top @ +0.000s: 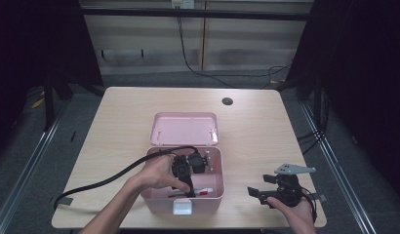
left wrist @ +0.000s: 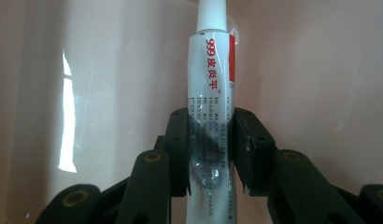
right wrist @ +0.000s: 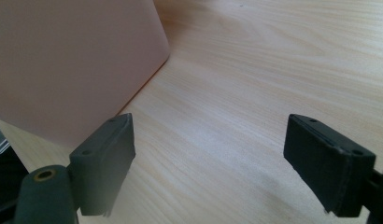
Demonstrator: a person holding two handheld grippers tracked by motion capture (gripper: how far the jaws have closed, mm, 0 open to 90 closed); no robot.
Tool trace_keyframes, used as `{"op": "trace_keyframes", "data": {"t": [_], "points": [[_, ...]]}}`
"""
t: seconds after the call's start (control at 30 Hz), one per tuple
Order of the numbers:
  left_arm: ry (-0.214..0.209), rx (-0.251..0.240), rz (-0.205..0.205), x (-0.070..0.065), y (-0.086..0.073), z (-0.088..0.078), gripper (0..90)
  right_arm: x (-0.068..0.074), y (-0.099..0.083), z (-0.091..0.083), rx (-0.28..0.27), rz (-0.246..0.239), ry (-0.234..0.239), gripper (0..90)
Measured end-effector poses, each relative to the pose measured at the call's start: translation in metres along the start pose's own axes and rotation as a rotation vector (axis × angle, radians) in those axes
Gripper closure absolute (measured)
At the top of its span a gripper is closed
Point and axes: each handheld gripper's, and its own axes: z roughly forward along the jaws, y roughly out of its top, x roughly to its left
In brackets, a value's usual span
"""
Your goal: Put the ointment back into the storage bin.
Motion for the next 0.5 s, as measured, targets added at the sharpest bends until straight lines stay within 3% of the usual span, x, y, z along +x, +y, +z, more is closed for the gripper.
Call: {"op": "trace_keyframes", "data": {"t": [0.4, 0.5], "points": [[-0.024, 0.007, -0.015, 0.004, 0.003, 0.012, 68.8, 0.000, 0.000, 0.000, 0.002, 0.002, 0.000, 16.3], [-0.027, 0.018, 0.000, 0.003, 0.004, 0.015, 68.7, 0.000, 0.000, 0.000, 0.002, 0.002, -0.002, 16.3]]}}
